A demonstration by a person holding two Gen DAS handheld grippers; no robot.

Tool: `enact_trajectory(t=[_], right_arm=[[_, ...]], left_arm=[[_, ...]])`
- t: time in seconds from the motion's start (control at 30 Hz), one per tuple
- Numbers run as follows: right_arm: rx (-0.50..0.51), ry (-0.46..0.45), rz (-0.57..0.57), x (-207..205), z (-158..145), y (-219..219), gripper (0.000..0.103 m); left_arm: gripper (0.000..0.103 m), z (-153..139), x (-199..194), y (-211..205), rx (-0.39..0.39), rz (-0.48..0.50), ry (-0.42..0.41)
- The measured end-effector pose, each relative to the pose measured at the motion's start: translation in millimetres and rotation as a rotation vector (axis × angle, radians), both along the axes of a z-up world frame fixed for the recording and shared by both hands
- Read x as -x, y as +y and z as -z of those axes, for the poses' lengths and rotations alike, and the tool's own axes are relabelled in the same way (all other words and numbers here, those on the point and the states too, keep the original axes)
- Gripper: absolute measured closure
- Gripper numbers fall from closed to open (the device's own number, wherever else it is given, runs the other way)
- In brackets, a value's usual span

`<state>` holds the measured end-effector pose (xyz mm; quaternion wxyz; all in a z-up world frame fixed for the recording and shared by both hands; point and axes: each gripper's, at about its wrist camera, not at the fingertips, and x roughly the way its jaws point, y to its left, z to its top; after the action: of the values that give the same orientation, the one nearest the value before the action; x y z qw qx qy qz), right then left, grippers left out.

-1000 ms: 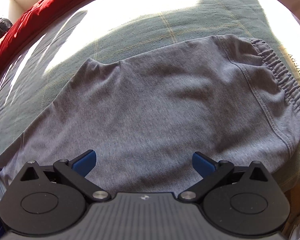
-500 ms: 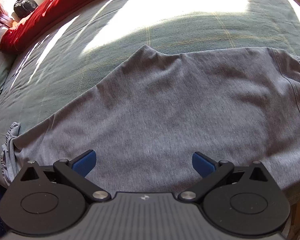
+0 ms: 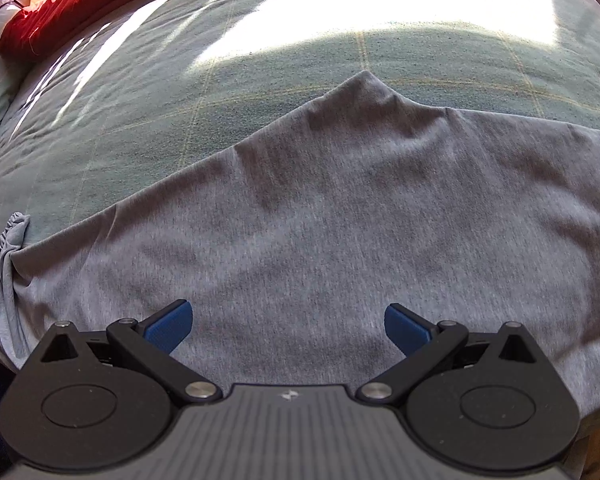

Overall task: Fold clothes
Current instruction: 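Drag the held elastic cuff with the left tool across the blanket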

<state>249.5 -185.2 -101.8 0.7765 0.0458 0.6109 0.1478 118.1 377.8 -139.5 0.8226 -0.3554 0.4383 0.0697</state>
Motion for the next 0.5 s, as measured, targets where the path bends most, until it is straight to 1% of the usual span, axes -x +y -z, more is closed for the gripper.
enact_trajectory(t=[0.07, 0.13, 0.17, 0.2, 0.23, 0.27, 0.37, 0.5], right_arm=[[0.01, 0.016, -0.003, -3, 5, 5, 0.0], [0.016, 0.031, -0.015, -5, 12, 12, 0.0], [0.019, 0.038, -0.022, -5, 15, 15, 0.0], [0.027, 0.039, -0.031, -5, 17, 19, 0.0], [0.043, 0.038, -0.042, -5, 19, 23, 0.0], [0.061, 0.036, -0.053, -5, 20, 26, 0.0], [0.107, 0.029, -0.083, -3, 23, 36, 0.0], [0.127, 0.016, -0.095, -1, 25, 39, 0.0]], left_arm=[[0.067, 4, -2, 5, 0.03, -0.003, -0.027], [0.07, 6, -3, 6, 0.036, 0.0, -0.052], [0.071, 5, -3, 5, 0.025, 0.003, -0.06], [0.077, 3, -2, 2, 0.006, 0.008, -0.063], [0.081, 1, -2, 0, -0.012, 0.012, -0.067], [0.089, -3, 0, -3, -0.031, 0.019, -0.075], [0.091, -22, 9, -11, -0.086, 0.042, -0.11], [0.093, -48, 23, -17, -0.138, 0.047, -0.147]])
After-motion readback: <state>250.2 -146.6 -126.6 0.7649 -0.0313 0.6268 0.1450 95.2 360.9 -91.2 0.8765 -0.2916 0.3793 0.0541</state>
